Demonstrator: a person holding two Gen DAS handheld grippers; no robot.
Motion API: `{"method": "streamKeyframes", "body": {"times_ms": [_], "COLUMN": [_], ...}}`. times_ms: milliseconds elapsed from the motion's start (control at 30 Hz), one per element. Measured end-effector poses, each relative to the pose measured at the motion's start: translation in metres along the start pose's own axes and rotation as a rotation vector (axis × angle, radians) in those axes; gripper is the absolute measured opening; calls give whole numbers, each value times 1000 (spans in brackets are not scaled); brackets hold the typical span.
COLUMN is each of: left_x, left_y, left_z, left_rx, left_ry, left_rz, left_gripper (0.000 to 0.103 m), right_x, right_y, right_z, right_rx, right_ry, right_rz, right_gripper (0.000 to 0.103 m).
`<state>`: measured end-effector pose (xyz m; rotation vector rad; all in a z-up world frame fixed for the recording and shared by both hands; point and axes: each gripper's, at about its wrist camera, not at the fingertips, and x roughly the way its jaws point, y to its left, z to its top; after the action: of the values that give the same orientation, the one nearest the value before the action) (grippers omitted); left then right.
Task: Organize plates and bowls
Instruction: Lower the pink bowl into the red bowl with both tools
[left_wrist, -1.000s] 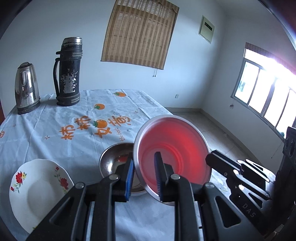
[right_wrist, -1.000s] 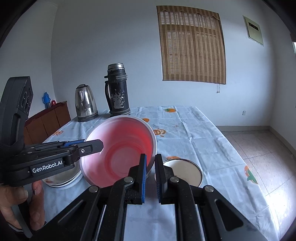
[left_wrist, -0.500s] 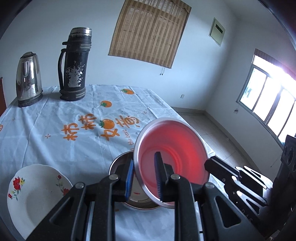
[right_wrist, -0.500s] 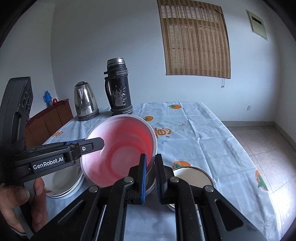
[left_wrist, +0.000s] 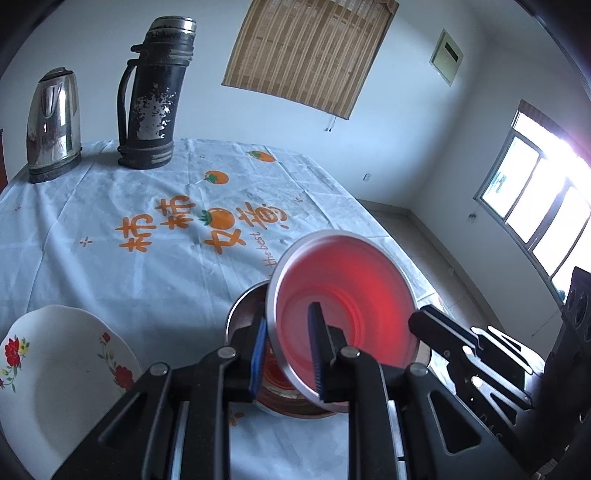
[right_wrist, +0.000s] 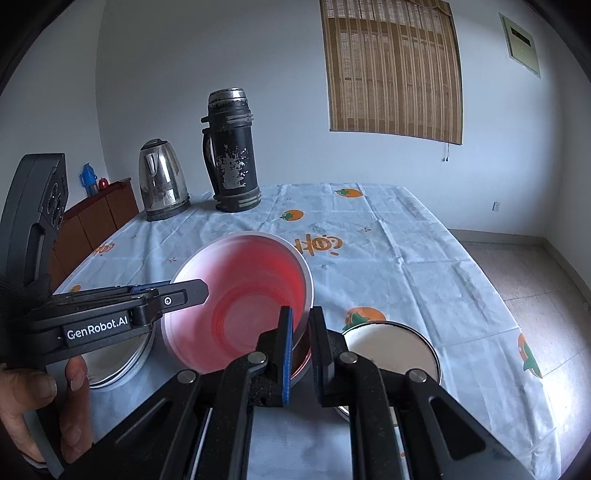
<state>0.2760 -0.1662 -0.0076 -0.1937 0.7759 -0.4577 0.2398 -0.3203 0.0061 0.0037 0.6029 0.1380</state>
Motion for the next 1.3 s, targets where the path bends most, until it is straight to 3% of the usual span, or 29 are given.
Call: {"method": "streamKeyframes", "body": {"times_ms": [1300], "left_x": [23], "left_y": [16], "left_z": [-11], "left_rx": [-31], "left_ry": [87], "left_rz": [16], "left_gripper": [19], "right_x": [29], "right_y": [7], "right_z": [-4], "right_rx": [-33], "right_ry": [90], "right_rz": [-28], "right_gripper": [11]}}
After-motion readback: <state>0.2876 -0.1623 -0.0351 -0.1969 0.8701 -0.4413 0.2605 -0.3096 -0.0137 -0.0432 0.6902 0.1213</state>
